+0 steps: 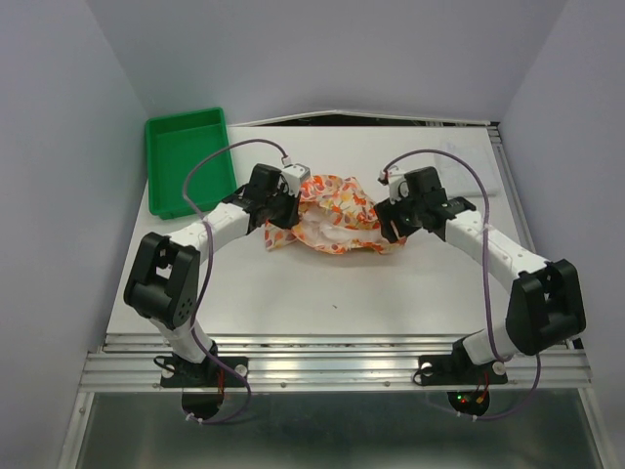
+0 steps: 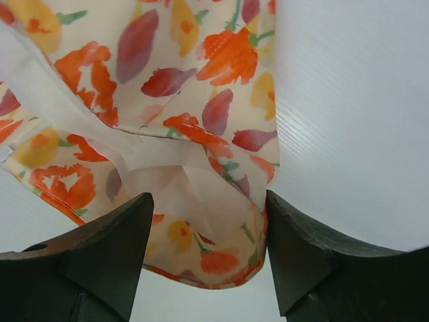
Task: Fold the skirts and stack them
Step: Flatten the skirt out
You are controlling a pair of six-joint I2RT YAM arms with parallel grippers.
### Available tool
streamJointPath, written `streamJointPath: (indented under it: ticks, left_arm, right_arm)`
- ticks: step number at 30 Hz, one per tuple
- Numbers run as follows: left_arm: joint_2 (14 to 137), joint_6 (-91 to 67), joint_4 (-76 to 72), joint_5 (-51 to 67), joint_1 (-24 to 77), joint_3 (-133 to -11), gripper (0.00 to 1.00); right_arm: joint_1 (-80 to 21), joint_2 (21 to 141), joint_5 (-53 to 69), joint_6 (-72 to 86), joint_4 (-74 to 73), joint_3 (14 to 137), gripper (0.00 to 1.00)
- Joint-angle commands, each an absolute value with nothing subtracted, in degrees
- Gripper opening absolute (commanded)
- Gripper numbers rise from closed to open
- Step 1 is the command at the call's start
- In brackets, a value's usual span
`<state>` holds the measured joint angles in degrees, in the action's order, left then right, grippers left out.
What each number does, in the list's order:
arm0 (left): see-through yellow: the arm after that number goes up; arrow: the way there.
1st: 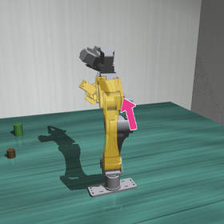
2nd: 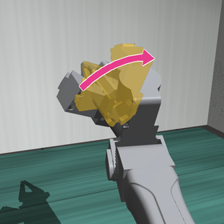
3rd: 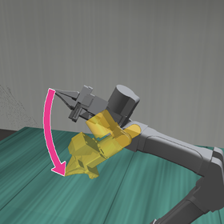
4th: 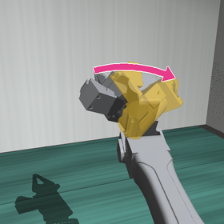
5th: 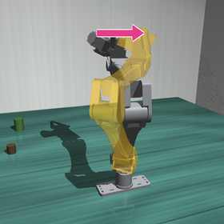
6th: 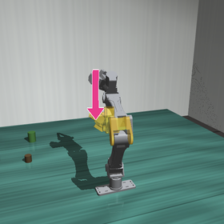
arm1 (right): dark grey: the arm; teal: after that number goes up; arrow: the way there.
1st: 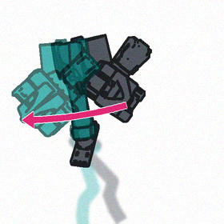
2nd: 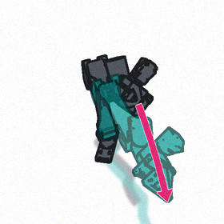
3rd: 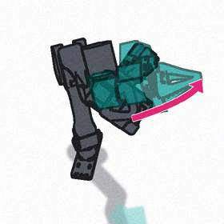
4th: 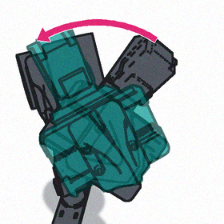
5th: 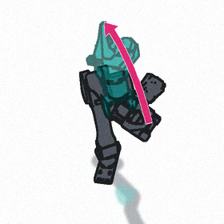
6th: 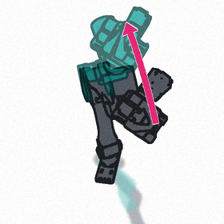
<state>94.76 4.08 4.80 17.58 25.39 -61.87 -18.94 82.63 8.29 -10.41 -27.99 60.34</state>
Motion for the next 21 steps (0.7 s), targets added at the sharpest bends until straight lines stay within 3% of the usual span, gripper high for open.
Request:
streamJointPath:
  ticks: [1, 11, 14, 16, 21]
  left_arm:
    - [92.90, 6.15, 6.85, 18.19, 25.14, -65.39, 0.08]
    - [93.43, 7.82, 10.55, 18.28, 25.14, -67.15, 0.18]
    - [93.08, 7.73, 10.72, 17.49, 25.14, -66.45, 0.18]
    - [93.08, 7.91, 10.81, 17.49, 25.14, -66.18, 0.18]
    - [93.08, 8.17, 11.25, 17.14, 25.14, -66.44, 0.18]
  right_arm:
    - [-23.72, 84.46, 5.19, -15.11, -23.21, 62.14, 0.71]
    - [-26.63, 90.08, -2.78, -23.11, -19.95, 65.21, 0.69]
    - [-26.63, 90.70, -6.75, -24.61, -19.16, 65.91, 0.75]
    - [-26.63, 90.79, -8.43, -25.57, -19.16, 66.18, 0.86]
    - [-26.63, 89.83, -8.53, -30.23, -18.63, 66.79, 0.88]
